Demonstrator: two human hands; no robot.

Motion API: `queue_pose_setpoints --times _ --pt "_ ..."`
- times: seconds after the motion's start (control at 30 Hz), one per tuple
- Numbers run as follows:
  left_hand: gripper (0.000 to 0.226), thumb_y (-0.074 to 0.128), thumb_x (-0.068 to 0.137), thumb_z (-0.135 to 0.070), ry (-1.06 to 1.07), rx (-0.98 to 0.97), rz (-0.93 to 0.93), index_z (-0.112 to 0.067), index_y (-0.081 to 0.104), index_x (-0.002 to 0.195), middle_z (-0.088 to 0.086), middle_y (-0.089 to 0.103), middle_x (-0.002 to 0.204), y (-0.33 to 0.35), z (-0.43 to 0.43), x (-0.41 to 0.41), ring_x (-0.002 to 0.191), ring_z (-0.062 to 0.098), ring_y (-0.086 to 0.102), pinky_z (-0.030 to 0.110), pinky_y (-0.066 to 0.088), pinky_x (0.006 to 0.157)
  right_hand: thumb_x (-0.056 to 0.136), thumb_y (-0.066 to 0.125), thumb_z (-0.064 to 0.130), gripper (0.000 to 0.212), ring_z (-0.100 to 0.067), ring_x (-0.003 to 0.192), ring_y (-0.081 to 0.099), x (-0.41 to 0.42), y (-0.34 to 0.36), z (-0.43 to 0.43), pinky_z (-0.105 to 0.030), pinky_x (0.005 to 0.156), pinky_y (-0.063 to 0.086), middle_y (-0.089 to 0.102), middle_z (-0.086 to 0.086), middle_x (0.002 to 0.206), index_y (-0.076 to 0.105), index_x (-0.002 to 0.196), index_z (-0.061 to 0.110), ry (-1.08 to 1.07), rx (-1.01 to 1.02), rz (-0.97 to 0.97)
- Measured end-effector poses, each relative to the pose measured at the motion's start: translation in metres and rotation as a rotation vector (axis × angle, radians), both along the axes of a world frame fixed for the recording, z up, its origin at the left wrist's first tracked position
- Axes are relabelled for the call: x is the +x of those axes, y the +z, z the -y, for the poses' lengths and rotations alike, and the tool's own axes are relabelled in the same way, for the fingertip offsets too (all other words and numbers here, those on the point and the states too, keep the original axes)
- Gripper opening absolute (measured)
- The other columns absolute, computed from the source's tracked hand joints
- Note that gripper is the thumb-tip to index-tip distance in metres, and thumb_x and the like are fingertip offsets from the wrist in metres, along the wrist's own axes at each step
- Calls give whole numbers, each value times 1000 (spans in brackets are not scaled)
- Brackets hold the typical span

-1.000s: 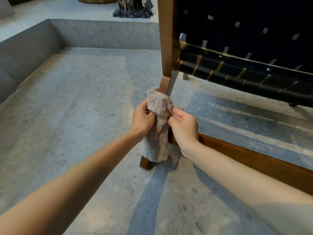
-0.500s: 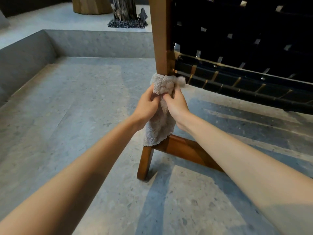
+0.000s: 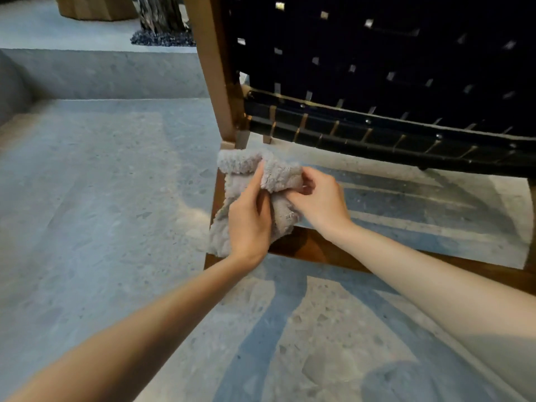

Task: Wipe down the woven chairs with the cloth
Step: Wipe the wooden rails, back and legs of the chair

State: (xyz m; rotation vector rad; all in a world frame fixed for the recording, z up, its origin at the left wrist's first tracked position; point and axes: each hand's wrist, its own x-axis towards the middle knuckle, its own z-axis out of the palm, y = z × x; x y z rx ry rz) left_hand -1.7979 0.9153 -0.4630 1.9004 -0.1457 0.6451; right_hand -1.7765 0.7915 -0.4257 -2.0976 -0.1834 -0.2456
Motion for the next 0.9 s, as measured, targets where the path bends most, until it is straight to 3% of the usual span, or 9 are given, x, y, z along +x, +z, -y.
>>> queue_pose_setpoints --times 0.2,0.3,0.4,0.47,0.57,0.67,0.73,0.83,0.9 --pt "46 43 99 -10 -192 -19 -122 -21 40 144 -2 58 129 5 94 -2 112 2 53 19 42 97 84 72 19 35 19 82 55 -41 2 102 -1 71 42 64 20 94 65 118 22 -226 -109 53" --pt "43 41 101 -15 -298 5 -126 -22 41 143 -4 63 123 4 145 -6 102 4 59 18 46 90 85 71 19 35 10 85 59 -61 -2 149 -7 75 47 62 23 91 64 119 22 -391 -105 48" --pt "43 41 101 -19 -377 1 -158 -22 38 144 -6 65 105 3 191 -4 77 -7 56 3 41 73 89 67 16 43 -1 97 58 -79 -8 188 3 73 39 63 8 106 56 130 17 -622 -39 105" --pt "44 40 102 -19 -416 28 -169 -19 34 145 1 67 99 4 219 -5 70 -2 53 6 36 67 92 61 9 46 -7 107 57 -86 -12 209 4 80 35 63 -2 119 51 136 14 -788 4 150" --pt "44 38 102 -16 -471 -8 -201 -15 33 145 4 66 109 8 261 -11 85 10 58 9 35 72 95 53 3 47 -9 116 56 -90 -14 233 -3 87 35 61 -6 128 47 140 14 -963 105 182" --pt "45 36 102 -16 -490 -3 -252 -15 30 147 -2 59 91 11 305 -14 75 5 50 13 32 67 96 50 3 46 2 110 50 -85 -6 260 3 81 35 59 -4 129 44 142 9 -1021 285 234" --pt "47 34 102 -15 -504 -8 -285 -15 28 148 2 60 90 17 335 -13 75 7 51 16 37 70 98 47 6 45 7 104 54 -81 3 284 2 80 34 63 3 116 43 143 8 -1039 254 293" --pt "47 35 101 -12 -553 -62 -315 -14 27 148 12 65 103 24 376 -12 88 20 60 29 46 83 98 44 7 50 11 71 52 -80 10 320 0 70 36 53 8 75 36 147 12 -1040 158 337" --pt "49 36 100 -9 -611 -61 -327 -16 28 148 10 59 123 24 399 -11 105 16 55 20 38 88 98 43 7 55 4 80 51 -75 12 342 -7 76 38 52 4 85 28 150 15 -1074 161 267"
